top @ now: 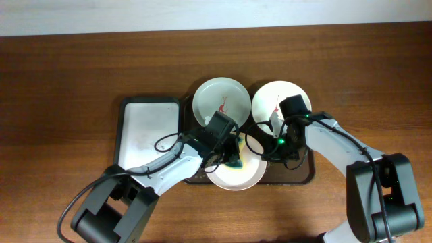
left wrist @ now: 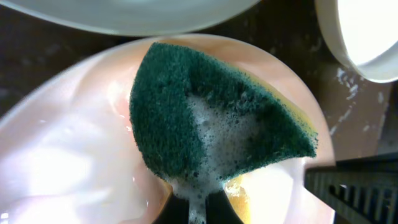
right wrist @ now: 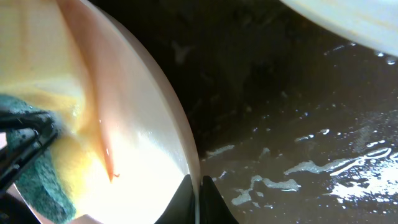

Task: Clean dirty plates on tray and stack at the side
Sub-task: 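Scrub the held front plate with the sponge in the left gripper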

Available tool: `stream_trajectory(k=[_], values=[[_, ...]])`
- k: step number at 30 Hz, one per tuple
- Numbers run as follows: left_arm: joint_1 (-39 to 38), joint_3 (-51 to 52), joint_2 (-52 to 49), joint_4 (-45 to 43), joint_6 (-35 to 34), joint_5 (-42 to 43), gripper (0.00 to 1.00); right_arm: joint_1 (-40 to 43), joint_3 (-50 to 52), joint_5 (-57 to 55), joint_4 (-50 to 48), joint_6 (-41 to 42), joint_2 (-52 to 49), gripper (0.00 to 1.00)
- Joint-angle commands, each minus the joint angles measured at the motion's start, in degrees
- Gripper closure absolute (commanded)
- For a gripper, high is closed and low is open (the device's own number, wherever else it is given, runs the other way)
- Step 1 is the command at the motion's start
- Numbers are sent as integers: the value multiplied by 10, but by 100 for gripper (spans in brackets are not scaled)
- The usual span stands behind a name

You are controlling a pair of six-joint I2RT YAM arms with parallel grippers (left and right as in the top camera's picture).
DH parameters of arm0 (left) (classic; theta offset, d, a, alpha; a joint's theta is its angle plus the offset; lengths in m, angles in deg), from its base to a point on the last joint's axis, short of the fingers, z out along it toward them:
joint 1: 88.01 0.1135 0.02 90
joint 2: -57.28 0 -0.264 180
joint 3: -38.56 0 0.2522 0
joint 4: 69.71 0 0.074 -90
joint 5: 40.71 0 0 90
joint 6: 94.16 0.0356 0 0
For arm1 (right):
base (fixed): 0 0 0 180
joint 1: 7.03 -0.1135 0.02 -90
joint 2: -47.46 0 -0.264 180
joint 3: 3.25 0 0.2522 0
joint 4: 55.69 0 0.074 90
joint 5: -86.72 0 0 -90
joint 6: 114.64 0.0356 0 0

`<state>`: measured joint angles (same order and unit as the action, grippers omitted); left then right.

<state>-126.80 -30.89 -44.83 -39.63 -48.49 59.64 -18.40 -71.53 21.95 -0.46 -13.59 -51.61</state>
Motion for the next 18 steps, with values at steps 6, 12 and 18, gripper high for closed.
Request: stream_trajectory(k=[6,12,18], values=[[11,-2,95,26,69,-72,100,-2,3,-4,2,4,-1,96],[-3,-1,95,24,60,-58,100,-2,3,-4,2,4,-1,96],[-26,0,36,-26,47,13,100,-2,3,-4,2,4,-1,96]])
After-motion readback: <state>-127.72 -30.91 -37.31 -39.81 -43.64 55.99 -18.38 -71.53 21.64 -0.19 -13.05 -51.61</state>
